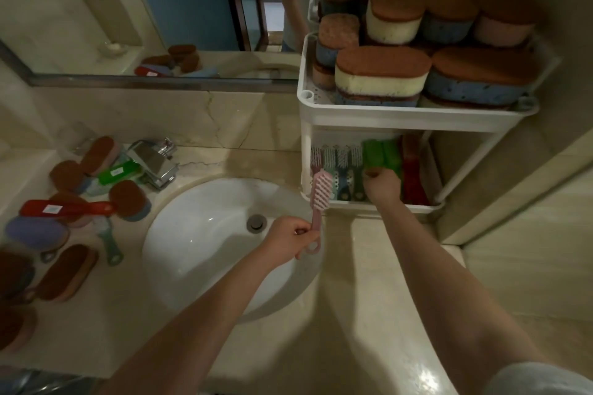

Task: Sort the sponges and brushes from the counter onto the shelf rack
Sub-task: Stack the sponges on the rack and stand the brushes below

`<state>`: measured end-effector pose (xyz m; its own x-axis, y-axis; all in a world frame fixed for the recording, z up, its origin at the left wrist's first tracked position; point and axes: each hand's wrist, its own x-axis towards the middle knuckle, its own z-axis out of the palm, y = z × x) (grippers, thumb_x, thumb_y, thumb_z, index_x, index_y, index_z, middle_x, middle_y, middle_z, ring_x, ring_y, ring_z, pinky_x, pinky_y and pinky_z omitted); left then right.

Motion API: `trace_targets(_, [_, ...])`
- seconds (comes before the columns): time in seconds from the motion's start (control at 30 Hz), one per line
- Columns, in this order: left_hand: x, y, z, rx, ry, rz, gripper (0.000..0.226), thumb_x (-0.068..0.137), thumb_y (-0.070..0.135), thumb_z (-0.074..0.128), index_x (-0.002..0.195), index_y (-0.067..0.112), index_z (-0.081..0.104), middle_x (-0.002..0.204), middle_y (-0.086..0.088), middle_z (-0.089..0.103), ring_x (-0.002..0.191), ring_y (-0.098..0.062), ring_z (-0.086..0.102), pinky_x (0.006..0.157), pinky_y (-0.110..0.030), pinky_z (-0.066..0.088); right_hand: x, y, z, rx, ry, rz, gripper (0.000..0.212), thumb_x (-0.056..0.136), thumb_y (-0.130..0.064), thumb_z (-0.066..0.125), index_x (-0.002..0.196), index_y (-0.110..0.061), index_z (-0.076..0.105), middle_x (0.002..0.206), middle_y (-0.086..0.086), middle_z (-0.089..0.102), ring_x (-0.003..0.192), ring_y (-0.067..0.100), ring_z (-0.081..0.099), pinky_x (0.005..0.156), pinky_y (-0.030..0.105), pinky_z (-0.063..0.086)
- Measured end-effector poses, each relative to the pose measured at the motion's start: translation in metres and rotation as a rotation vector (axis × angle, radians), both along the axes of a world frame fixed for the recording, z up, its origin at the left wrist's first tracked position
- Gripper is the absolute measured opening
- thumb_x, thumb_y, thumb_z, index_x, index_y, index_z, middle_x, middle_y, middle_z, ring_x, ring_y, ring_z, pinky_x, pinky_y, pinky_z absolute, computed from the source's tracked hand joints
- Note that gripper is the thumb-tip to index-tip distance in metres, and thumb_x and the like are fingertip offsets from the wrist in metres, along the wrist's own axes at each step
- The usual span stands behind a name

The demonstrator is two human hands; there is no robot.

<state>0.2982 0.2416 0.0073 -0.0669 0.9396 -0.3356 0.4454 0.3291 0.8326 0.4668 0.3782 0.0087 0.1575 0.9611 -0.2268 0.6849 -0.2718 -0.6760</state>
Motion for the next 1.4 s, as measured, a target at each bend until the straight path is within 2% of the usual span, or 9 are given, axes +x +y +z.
trace_targets(0.13, [0.019, 0.020, 0.012, 0.014, -0.030, -0.015, 0.021, 0.090, 0.013, 0.056, 0.072, 0.003, 0.059, 0.052, 0.003, 0.049, 0.043, -0.004, 0.041, 0.046, -0.020, 0.031, 0.005, -0.035, 0.012, 0.071, 0.373, -0.020, 0.017, 0.089, -0.008, 0.059, 0.102, -0.006, 0.070, 0.105, 0.010, 0.069, 0.096, 0.023, 0.062, 0.079, 0.025, 0.043])
trace_targets(0.23, [0.036, 0.041, 0.026, 0.014, -0.094, -0.005, 0.021, 0.093, 0.015, 0.052, 0.076, 0.004, 0.059, 0.066, -0.008, 0.047, 0.058, -0.015, 0.042, 0.056, -0.027, 0.031, 0.016, -0.059, 0.025, 0.014, 0.533, 0.037, 0.009, 0.089, -0.009, 0.062, 0.094, -0.010, 0.069, 0.080, -0.002, 0.066, 0.072, 0.007, 0.058, 0.060, 0.013, 0.042])
trace_targets(0.43, [0.060, 0.059, 0.031, 0.043, 0.074, -0.220, 0.031, 0.093, 0.019, 0.051, 0.062, 0.014, 0.048, 0.057, 0.001, 0.041, 0.056, -0.013, 0.041, 0.053, -0.028, 0.027, 0.027, -0.066, 0.034, 0.007, 0.556, 0.199, 0.012, 0.088, -0.010, 0.064, 0.079, -0.009, 0.072, 0.065, -0.005, 0.064, 0.053, -0.008, 0.052, 0.059, 0.010, 0.040])
trace_targets(0.63, [0.026, 0.051, 0.032, 0.115, 0.139, -0.069, 0.015, 0.088, 0.021, 0.061, 0.081, 0.008, 0.064, 0.071, 0.002, 0.058, 0.071, -0.014, 0.053, 0.064, -0.023, 0.038, 0.012, -0.029, 0.021, -0.088, 0.523, 0.080, 0.024, 0.090, -0.014, 0.062, 0.066, -0.010, 0.063, 0.040, -0.010, 0.051, 0.036, -0.002, 0.043, 0.043, 0.015, 0.034])
trace_targets(0.8, [-0.014, 0.058, 0.040, 0.214, 0.064, 0.289, 0.022, 0.086, 0.009, 0.059, 0.108, 0.006, 0.061, 0.099, -0.006, 0.063, 0.094, -0.021, 0.058, 0.081, -0.028, 0.044, -0.032, 0.015, 0.002, -0.243, 0.497, 0.114, 0.022, 0.091, -0.012, 0.060, 0.069, -0.010, 0.061, 0.056, 0.004, 0.056, 0.049, 0.014, 0.049, 0.048, 0.022, 0.040])
trace_targets(0.97, [-0.022, 0.067, 0.050, 0.213, -0.025, 0.291, 0.038, 0.090, 0.010, 0.054, 0.128, 0.007, 0.053, 0.119, -0.010, 0.060, 0.111, -0.021, 0.056, 0.090, -0.023, 0.040, -0.070, 0.034, -0.025, -0.259, 0.280, 0.188, 0.024, 0.091, -0.018, 0.061, 0.099, 0.003, 0.068, 0.090, 0.018, 0.067, 0.078, 0.028, 0.063, 0.078, 0.035, 0.052])
trace_targets(1.1, [-0.019, 0.067, 0.048, 0.241, -0.048, 0.274, 0.036, 0.090, 0.007, 0.052, 0.126, 0.006, 0.056, 0.124, -0.010, 0.059, 0.112, -0.022, 0.057, 0.089, -0.023, 0.041, -0.075, 0.031, -0.039, -0.208, 0.185, 0.210, 0.019, 0.087, -0.013, 0.060, 0.095, 0.001, 0.071, 0.097, 0.020, 0.069, 0.093, 0.032, 0.065, 0.087, 0.036, 0.053])
trace_targets(1.23, [-0.019, 0.063, 0.049, 0.249, -0.051, 0.258, 0.037, 0.092, 0.008, 0.051, 0.129, 0.008, 0.054, 0.128, -0.009, 0.055, 0.111, -0.017, 0.055, 0.085, -0.019, 0.039, -0.073, 0.023, -0.037, -0.194, 0.258, 0.168, 0.013, 0.082, 0.000, 0.061, 0.087, -0.004, 0.072, 0.086, 0.018, 0.069, 0.085, 0.031, 0.066, 0.083, 0.040, 0.055])
trace_targets(1.4, [-0.026, 0.055, 0.044, 0.208, -0.066, 0.263, 0.034, 0.092, 0.010, 0.051, 0.126, 0.009, 0.056, 0.124, -0.005, 0.059, 0.106, -0.012, 0.054, 0.083, -0.016, 0.038, -0.068, -0.001, -0.019, -0.015, 0.172, 0.082, 0.020, 0.089, -0.019, 0.059, 0.102, -0.010, 0.072, 0.096, 0.006, 0.070, 0.093, 0.023, 0.063, 0.074, 0.023, 0.041])
